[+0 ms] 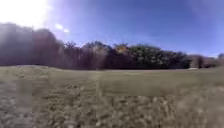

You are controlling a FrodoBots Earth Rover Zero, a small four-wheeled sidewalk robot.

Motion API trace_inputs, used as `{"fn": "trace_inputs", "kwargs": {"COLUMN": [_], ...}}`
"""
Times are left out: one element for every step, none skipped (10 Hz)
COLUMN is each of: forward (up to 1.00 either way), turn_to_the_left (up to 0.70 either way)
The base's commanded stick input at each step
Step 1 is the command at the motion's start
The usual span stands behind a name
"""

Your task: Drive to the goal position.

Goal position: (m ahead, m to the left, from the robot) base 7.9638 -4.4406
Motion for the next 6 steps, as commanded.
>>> {"fn": "trace_inputs", "kwargs": {"forward": [1.0, 1.0, 1.0, 1.0, 1.0, 1.0], "turn_to_the_left": [0.0, 0.0, 0.0, 0.0, 0.0, 0.02]}}
